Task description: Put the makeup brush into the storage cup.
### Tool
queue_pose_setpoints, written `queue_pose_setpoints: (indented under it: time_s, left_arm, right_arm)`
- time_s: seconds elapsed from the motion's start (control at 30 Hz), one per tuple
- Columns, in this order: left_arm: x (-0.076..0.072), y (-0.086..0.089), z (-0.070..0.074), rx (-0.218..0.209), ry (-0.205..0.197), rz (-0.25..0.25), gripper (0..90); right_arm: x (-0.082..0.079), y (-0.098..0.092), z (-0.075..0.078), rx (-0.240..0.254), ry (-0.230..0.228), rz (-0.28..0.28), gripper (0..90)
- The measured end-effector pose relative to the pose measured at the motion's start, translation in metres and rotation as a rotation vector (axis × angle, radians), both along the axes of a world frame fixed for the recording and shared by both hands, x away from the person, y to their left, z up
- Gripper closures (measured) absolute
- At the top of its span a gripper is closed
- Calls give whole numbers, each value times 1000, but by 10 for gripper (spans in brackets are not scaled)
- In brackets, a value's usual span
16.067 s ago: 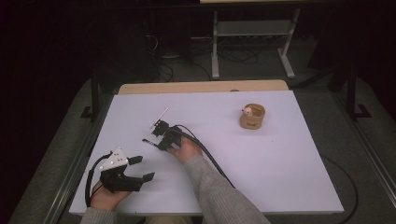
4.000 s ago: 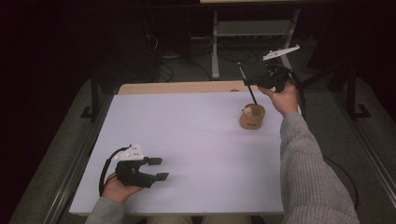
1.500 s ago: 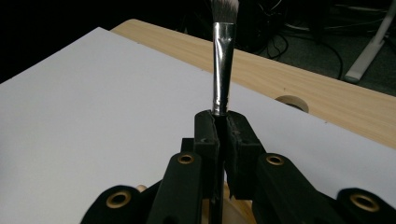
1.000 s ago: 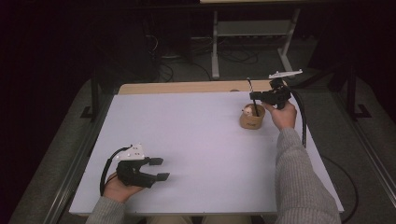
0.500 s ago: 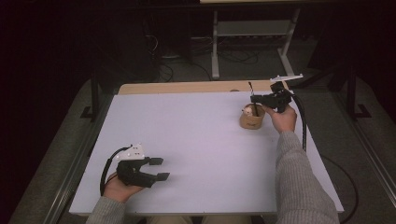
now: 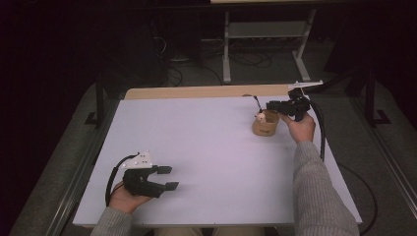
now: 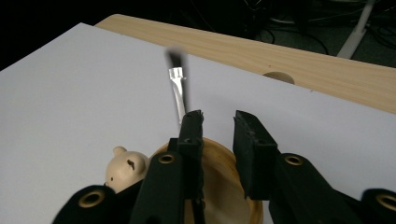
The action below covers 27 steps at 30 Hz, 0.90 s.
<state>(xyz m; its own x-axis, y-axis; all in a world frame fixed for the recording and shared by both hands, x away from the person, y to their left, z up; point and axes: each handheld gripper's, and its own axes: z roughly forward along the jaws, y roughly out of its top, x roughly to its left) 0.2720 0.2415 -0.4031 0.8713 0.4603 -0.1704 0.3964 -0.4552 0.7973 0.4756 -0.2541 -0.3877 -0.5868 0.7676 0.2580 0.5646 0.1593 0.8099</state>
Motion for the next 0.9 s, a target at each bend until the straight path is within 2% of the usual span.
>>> queue_pose_setpoints:
  time_s: [0.13,0.4,0.9]
  left_arm:
    - [1,1,-1,2,1,4,352]
    - [2,4,1,-8,-10,31,341]
    - [5,4,1,15,-27,77,278]
  right_arm:
    - [-7,-3,0,11,-3,-1,637]
    - [-21,-8,4,16,-15,14,569]
    - [-45,-5,6,12,-32,48,441]
